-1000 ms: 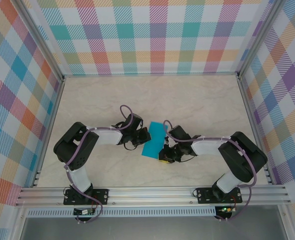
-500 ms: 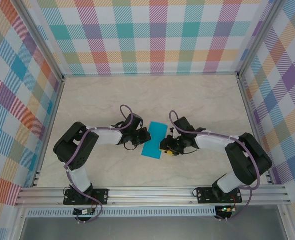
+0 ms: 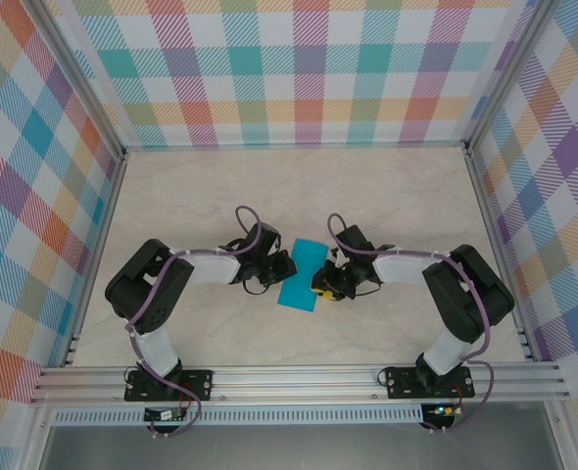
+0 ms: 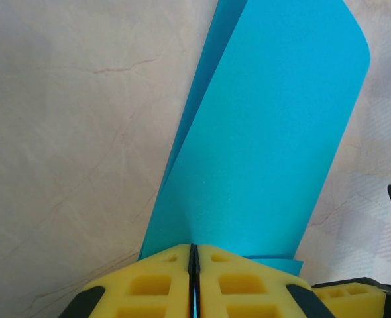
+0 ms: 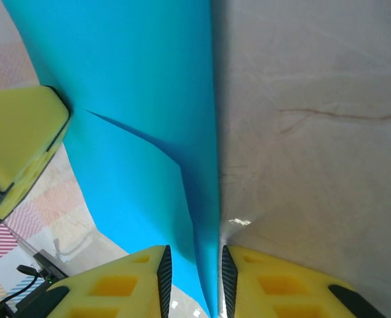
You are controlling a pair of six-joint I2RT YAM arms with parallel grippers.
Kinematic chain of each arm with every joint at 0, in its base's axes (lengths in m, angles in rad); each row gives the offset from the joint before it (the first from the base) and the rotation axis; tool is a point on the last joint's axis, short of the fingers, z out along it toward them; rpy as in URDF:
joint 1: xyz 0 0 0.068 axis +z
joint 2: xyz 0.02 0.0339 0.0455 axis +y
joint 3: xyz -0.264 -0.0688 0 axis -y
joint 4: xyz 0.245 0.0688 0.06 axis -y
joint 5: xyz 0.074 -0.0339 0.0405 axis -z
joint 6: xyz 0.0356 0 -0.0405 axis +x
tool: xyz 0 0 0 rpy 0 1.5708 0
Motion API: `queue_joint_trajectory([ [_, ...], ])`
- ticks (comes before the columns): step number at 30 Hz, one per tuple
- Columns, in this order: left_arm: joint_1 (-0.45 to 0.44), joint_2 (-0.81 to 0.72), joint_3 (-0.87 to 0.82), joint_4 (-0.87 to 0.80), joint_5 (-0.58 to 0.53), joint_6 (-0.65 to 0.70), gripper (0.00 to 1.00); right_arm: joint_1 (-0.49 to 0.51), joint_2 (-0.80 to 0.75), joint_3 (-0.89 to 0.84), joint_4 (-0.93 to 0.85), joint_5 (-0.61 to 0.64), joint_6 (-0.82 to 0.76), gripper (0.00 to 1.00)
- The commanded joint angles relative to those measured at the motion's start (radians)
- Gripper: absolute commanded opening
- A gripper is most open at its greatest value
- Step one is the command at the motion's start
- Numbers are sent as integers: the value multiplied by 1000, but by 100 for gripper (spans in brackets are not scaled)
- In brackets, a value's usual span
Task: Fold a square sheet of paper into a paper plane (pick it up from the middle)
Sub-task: Turn over the paper at the center of the table.
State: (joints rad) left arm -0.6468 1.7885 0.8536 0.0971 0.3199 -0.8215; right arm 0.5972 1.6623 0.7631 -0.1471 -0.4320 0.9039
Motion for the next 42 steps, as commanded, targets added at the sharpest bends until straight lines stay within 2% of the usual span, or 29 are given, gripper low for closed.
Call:
queue_joint_trajectory([
  [1, -13, -20, -2, -66, -16, 5, 10, 6, 21, 6, 66, -26, 21, 28],
  [9, -13, -32, -5, -90, -48, 2, 9, 4, 18, 11, 64, -15, 35, 30],
  [14, -11, -47, -8, -119, -85, 0, 8, 3, -28, 8, -3, 73, 19, 33],
  [17, -11, -43, -7, -122, -85, 0, 8, -9, -32, 31, -32, 86, -1, 34],
  [26, -11, -43, -13, -120, -87, 0, 8, -32, 47, 74, 28, 7, -9, 34],
  [32, -11, -48, -21, -120, -90, -1, 7, -37, 69, 70, 28, 29, 8, 35],
  [42, -11, -44, -25, -115, -93, -13, 7, -37, 65, 49, 121, -51, 27, 29],
])
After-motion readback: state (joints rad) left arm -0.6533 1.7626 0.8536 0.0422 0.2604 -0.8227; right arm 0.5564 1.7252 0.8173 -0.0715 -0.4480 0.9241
